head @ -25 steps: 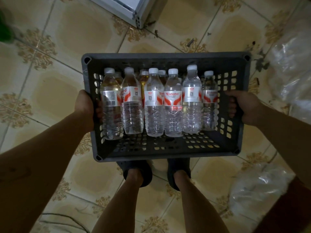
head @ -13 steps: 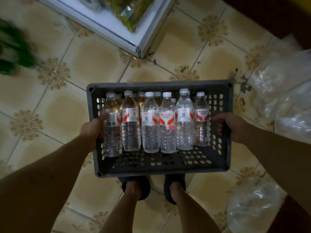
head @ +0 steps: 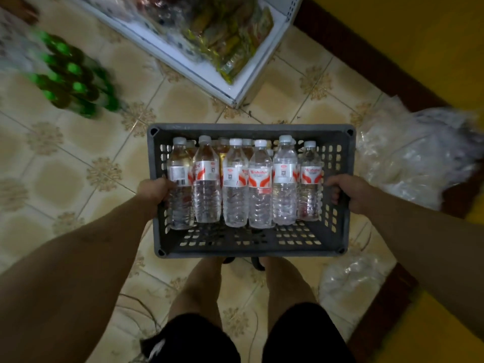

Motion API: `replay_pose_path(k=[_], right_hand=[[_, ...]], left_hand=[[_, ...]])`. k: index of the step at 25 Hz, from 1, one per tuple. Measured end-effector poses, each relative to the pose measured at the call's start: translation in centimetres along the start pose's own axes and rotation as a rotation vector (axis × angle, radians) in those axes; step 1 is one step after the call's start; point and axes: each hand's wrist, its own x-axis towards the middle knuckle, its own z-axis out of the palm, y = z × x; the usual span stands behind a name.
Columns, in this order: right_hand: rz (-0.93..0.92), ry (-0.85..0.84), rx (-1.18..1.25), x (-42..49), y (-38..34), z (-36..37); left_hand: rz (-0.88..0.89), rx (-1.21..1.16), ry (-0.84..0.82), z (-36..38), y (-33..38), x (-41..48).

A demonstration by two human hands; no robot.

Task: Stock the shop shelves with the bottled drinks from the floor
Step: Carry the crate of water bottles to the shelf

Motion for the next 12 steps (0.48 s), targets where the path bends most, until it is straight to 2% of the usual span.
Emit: replay_pose_path(k=[6,12], right_hand=[[-0.063,0.054,-0.145,-13.0,-2.6,-0.2],[-0.049,-0.034,-0.265,-22.1,-4.2,1.6]], left_hand=[[-0.058,-0.049,0.012,-8.1,-1.7,-12.5],[-0.150,-0.263,-0.042,-15.6,-4.7,-20.2]])
